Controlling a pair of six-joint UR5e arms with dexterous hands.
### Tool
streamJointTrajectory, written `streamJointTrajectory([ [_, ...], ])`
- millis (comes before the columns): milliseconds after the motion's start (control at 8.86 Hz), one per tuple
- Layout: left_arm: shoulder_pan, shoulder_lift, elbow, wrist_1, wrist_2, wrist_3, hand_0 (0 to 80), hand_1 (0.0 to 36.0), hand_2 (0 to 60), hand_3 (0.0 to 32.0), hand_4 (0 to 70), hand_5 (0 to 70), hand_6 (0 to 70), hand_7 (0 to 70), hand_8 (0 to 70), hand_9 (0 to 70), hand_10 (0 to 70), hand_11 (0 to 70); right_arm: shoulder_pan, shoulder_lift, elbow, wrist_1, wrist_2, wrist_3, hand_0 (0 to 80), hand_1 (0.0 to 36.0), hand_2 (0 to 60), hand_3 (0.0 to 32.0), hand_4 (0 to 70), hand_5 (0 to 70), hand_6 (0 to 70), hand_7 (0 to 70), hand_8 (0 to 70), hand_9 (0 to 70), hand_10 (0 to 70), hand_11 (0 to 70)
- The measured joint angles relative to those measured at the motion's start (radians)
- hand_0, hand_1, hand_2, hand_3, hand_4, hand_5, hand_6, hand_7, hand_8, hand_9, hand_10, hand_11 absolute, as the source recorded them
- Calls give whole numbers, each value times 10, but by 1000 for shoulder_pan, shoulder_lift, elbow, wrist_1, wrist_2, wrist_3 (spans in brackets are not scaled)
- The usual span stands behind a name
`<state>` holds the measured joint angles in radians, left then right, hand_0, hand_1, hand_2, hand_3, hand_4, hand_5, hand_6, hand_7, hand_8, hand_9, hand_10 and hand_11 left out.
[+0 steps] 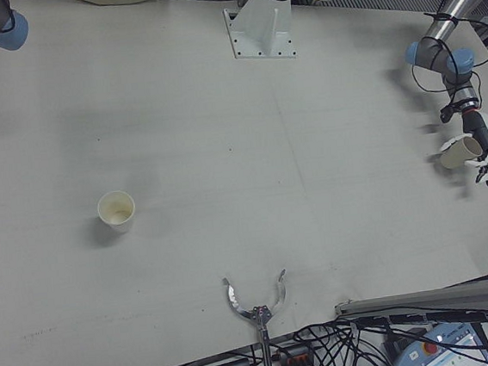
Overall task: Pour water
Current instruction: 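Close the left hand fingers around the white paper cup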
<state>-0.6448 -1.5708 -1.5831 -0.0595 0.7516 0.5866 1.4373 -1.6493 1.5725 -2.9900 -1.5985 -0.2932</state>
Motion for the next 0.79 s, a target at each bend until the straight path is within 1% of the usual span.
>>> streamJointTrajectory([
  [113,9,-2,-5,9,0,-1,800,360,600,0,700,700,193,211,85,116,102,181,-3,0,-87,88,0,0,538,230,252,0,157,207,62,137,56,72,59,107],
  [226,14,-5,-7,15,0,-1,800,360,600,0,700,700,191,205,81,109,102,179,-8,9,-185,185,0,-1,548,231,234,0,195,241,80,176,43,63,50,94],
  [339,22,-8,-7,20,0,-1,800,360,600,0,700,700,189,204,80,108,101,178,-14,37,-280,255,0,-4,550,236,268,0,235,263,96,202,15,45,47,90],
  [565,43,-17,-7,28,-2,-2,800,360,600,0,700,700,188,203,83,110,101,177,-45,113,-421,347,-1,-17,530,215,246,0,214,240,86,183,11,36,44,84],
  [790,52,-36,-6,43,-3,-4,800,360,600,0,700,700,187,202,85,111,100,176,-70,147,-464,386,0,-28,526,215,253,0,209,247,86,189,9,36,44,83],
])
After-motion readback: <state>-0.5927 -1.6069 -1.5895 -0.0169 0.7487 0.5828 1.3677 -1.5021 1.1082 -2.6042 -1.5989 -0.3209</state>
